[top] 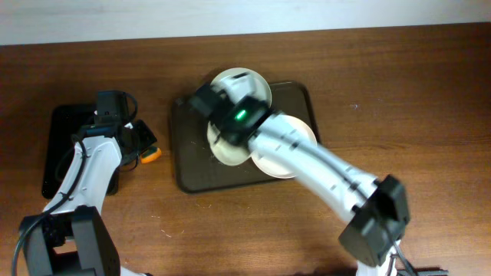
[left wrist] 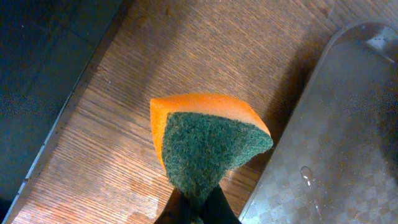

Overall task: Clean dirty plates on tray and stack at the side
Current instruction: 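Lift the cleaned plate with the right gripper and place it right of the tray, then move the right gripper to the next plate and bring the sponge over it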

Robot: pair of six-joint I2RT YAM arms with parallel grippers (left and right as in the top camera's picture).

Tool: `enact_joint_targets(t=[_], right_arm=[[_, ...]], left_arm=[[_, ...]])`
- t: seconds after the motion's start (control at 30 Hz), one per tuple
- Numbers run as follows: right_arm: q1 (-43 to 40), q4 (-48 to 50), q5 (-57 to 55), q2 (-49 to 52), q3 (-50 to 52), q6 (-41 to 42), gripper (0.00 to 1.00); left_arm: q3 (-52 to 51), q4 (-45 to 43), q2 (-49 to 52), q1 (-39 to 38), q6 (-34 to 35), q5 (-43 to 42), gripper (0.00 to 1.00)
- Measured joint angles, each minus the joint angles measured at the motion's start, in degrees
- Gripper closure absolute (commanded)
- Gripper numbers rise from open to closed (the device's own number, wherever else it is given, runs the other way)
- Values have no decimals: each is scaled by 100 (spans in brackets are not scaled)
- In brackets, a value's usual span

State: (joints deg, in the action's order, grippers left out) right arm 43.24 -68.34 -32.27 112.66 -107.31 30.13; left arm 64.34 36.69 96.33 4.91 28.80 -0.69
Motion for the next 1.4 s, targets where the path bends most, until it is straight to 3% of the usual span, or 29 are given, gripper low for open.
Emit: enact_joint_targets(t=[0.07,0.13,0.27,0.37,0.43,0.5,0.63,0.7,0.83,0.97,1.07,1.1,1.13,1.17,1.27,1.3,1.37,1.4], right_arm=[[-1838,-122,2503,2,-15,24,96],[-3672,-422,3814,2,-17,-236,96],[-6004,-326,4175,-4,321,-769,96],[-6537,225,3781,28,831,-905,94],[-6522,496,3724,179,1099,-1025,29],[-6404,538,3729,221,1176,-1110,12],[-5611,420,4378,221,1165,-1718,2],[-4804,573,4459,221,1084,-1943,2],[-3152,1840,3939,221,1025,-1873,2],[-2682,3010,3574,638,999,-1508,2],[-2601,3534,3711,1497,1001,-1325,4],[-2586,3644,3751,1611,1001,-1287,16],[-2549,3860,3836,1709,999,-1259,19],[-2498,3974,3904,1729,999,-1207,38],[-2267,4098,3971,1784,999,-1185,55],[-2203,4094,3989,1790,999,-1189,73],[-2063,3960,4013,1790,999,-1193,79],[-2035,3906,4015,1790,999,-1185,88]], left_arm=[[-2,13,0,0,0,-2,100],[-2,7,0,0,2,-4,100],[-4,9,0,0,2,-4,100],[-7,2,0,0,0,-2,100],[-7,9,0,0,2,-2,100],[-7,7,0,0,2,-4,100],[-7,7,0,0,2,-2,100],[-7,4,0,0,2,-4,100],[-7,-9,0,0,2,-2,100],[-7,-17,0,0,2,-4,100],[-7,-13,0,0,2,-4,100],[-7,-15,0,0,2,-4,100],[-7,-15,0,-2,2,-7,100],[-7,-20,0,-24,2,-2,100],[-7,-164,0,-232,2,-4,100],[-7,-181,0,-275,2,-4,100],[-7,-186,0,-326,2,-4,100],[-7,-188,0,-326,2,-4,100]])
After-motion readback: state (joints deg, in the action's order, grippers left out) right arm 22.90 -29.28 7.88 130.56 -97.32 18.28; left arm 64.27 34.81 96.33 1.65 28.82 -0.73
